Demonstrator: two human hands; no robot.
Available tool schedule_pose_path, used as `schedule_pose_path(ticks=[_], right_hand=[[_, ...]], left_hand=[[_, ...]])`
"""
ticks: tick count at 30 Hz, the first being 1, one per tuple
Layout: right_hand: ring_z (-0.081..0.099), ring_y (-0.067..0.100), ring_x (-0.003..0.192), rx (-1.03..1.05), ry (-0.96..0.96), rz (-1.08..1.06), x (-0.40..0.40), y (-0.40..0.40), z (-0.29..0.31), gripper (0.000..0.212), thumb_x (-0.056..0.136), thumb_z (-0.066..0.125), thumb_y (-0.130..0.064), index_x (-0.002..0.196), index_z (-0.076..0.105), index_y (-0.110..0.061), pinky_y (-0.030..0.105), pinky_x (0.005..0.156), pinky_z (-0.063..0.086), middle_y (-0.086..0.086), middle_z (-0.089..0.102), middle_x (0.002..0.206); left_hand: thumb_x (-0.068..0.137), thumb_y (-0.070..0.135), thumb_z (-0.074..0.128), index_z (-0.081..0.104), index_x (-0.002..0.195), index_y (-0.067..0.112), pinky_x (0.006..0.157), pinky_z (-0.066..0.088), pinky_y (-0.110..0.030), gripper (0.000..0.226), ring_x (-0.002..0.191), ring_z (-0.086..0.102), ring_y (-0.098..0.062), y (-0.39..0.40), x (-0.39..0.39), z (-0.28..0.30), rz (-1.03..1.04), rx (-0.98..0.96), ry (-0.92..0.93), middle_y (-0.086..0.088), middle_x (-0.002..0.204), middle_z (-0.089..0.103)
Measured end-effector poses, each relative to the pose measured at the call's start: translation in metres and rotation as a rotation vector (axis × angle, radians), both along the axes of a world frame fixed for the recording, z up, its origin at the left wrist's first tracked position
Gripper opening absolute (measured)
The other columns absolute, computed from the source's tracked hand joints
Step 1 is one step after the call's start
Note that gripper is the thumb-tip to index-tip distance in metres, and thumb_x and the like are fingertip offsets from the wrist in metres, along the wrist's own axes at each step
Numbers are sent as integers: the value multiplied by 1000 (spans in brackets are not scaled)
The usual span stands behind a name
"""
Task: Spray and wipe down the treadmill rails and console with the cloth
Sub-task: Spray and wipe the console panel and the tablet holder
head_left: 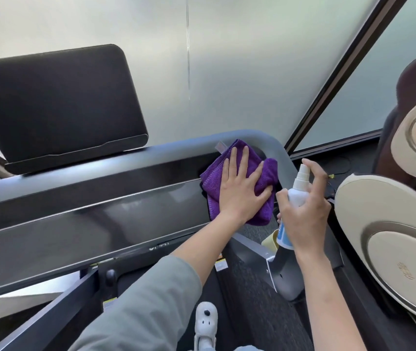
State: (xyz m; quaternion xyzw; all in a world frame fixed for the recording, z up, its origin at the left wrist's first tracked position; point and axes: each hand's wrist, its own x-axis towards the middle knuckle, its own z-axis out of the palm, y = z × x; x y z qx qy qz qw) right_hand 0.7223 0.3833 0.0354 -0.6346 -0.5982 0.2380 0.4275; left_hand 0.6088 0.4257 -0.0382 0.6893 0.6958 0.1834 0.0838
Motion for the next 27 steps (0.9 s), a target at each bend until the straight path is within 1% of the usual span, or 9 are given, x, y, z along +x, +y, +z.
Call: schedule_pose_path(ticks=[4, 6, 8, 10, 15, 17, 19, 23, 27], right_hand=[[61, 41, 57, 0, 0, -11, -3, -9, 3, 56, 83, 60, -5, 129, 42, -34, 50, 63, 55, 11, 65, 79], [62, 41, 59, -5, -6, -11, -6, -13, 4, 57, 83, 60, -6, 129, 42, -34, 50, 65, 55, 12, 66, 82], [62, 42, 62, -7, -11, -8, -10, -17, 5, 56, 83, 59, -7, 130, 41, -34, 52, 67, 55, 14, 67, 85], [63, 43, 62, -2, -9, -5, -16, -21, 8, 55, 84, 59, -8, 130, 41, -34, 53, 66, 55, 14, 66, 87], [63, 39, 58, 38, -37, 10, -41, -35, 14, 54, 84, 60, -8, 128, 41, -34, 48, 65, 55, 11, 66, 88], [63, 41, 60, 16, -26, 40, -54, -43, 16, 54, 85, 59, -6, 128, 40, -34, 50, 65, 55, 11, 65, 89], [63, 42, 62, 3, -26, 71, -66, -50, 17, 55, 85, 59, -6, 128, 40, -34, 52, 66, 55, 11, 65, 90], [62, 40, 57, -11, -32, 104, -93, -67, 18, 56, 85, 60, -5, 129, 42, -34, 51, 64, 55, 9, 60, 74], [62, 37, 57, -25, -46, 156, -127, -81, 21, 57, 85, 60, -5, 130, 42, -35, 46, 62, 55, 7, 58, 70]], left_hand=[[88, 63, 50, 54, 135, 37, 120, -7, -39, 54, 150, 0, -27, -13, -20, 2, -154, 22, -19, -5, 162, 18], [85, 62, 54, 58, 131, 35, 121, -4, -40, 53, 150, 7, -27, -26, -32, 1, -187, 40, -27, -5, 159, 26], [85, 61, 56, 60, 130, 35, 121, 0, -41, 52, 149, 9, -27, -39, -47, 0, -175, 44, -43, -4, 158, 29], [86, 61, 56, 59, 130, 36, 121, 2, -41, 51, 150, 10, -26, -50, -65, 1, -146, 33, -50, -3, 158, 29], [86, 60, 56, 58, 131, 36, 121, 10, -42, 51, 149, 12, -25, -85, -110, 4, -58, 44, -80, -3, 158, 29], [86, 61, 56, 57, 133, 36, 120, 10, -43, 53, 150, 9, -24, -100, -130, 3, -10, 35, -80, -2, 158, 27], [86, 61, 56, 55, 134, 39, 121, 7, -42, 53, 150, 6, -22, -116, -150, 2, 64, 26, -80, 1, 160, 23], [88, 61, 52, 50, 137, 42, 121, 5, -41, 53, 150, 2, -22, -145, -192, -1, 139, 9, -80, 4, 161, 17], [89, 61, 51, 49, 138, 42, 121, 6, -40, 52, 150, 1, -21, -172, -234, -1, 191, 6, -97, 8, 162, 15]])
